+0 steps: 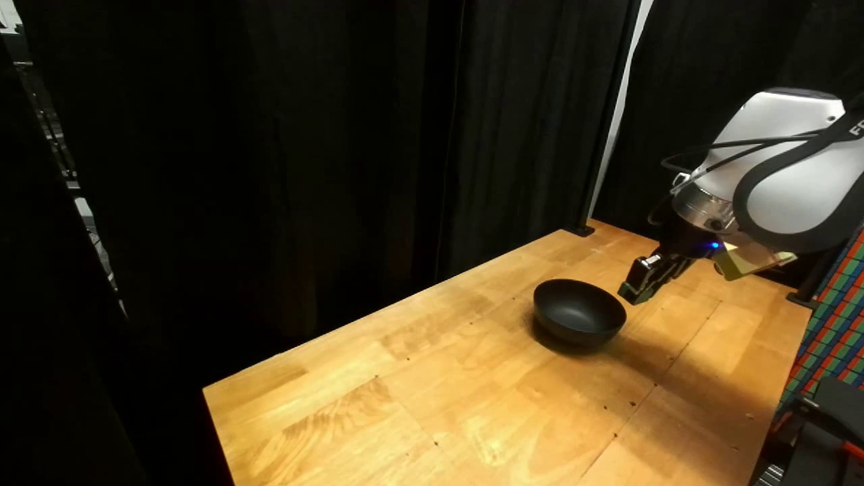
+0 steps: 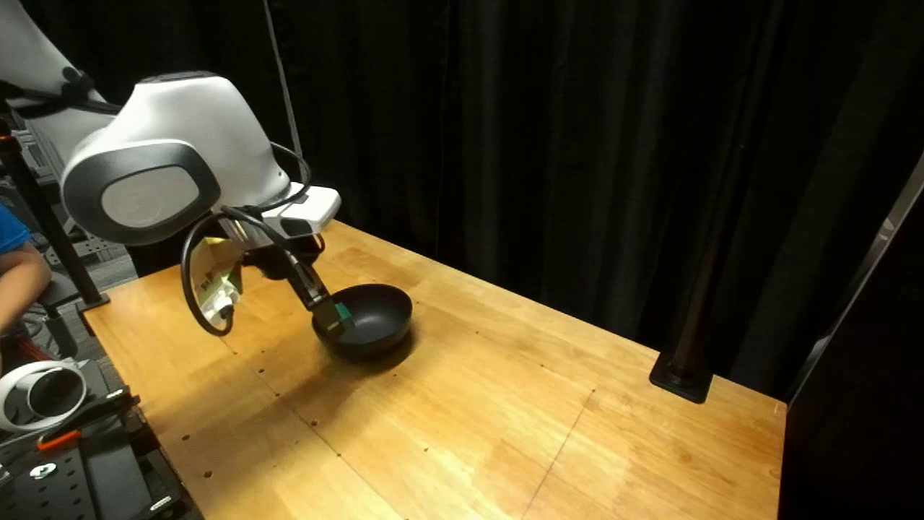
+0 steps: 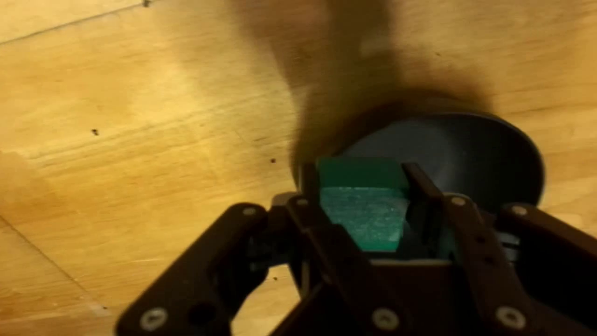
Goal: Put the green block in the black bowl
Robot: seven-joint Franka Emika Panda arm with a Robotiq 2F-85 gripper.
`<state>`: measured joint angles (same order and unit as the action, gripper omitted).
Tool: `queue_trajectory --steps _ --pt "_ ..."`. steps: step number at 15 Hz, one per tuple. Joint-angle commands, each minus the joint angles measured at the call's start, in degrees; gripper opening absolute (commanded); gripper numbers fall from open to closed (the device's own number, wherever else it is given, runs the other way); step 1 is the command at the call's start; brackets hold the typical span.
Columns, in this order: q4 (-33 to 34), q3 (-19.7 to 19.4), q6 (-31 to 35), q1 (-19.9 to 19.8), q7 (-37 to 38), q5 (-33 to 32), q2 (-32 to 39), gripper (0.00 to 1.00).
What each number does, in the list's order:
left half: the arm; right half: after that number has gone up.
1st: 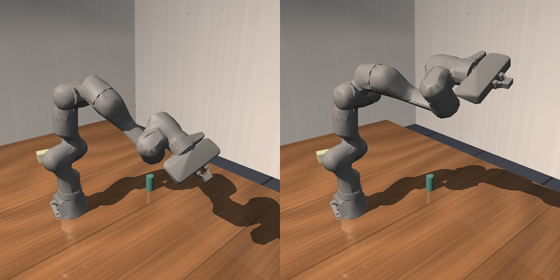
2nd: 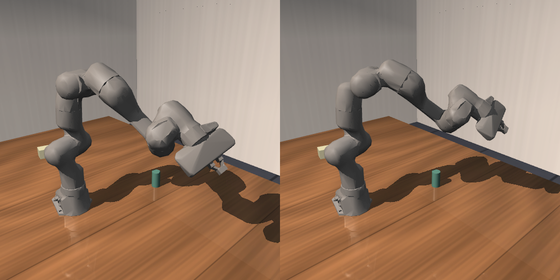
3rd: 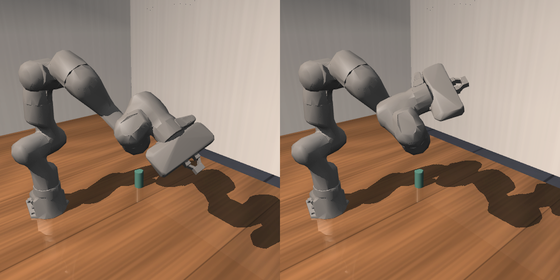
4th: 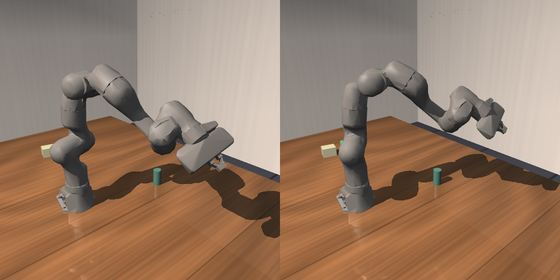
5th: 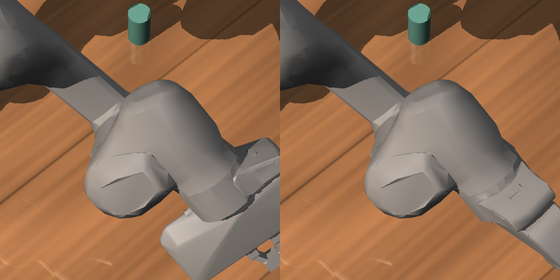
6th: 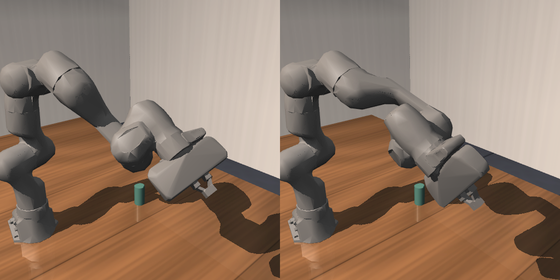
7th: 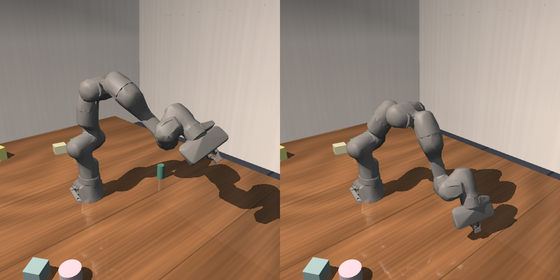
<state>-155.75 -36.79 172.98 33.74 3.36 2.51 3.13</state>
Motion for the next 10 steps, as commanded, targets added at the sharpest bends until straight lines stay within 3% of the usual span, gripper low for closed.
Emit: queue_trajectory --steps 1,2,4,5,7,10 --pt "-0.4 14.4 0.8 -8.9 3.3 2.5 -4.2 0.21" --pt "0.0 19.2 1.8 -12.2 4.5 3.2 -3.6 0.71" --pt "0.6 25.7 4.1 -17.5 5.8 2.3 -2.0 0.79" --pt "0.6 20.5 4.6 -12.9 6.6 0.8 -1.8 0.85" --pt "0.7 20.3 3.6 -14.8 6.9 -1.3 -2.2 0.99" --pt "-0.2 16.5 -3.1 -17.0 6.7 -7.2 -4.4 1.0"
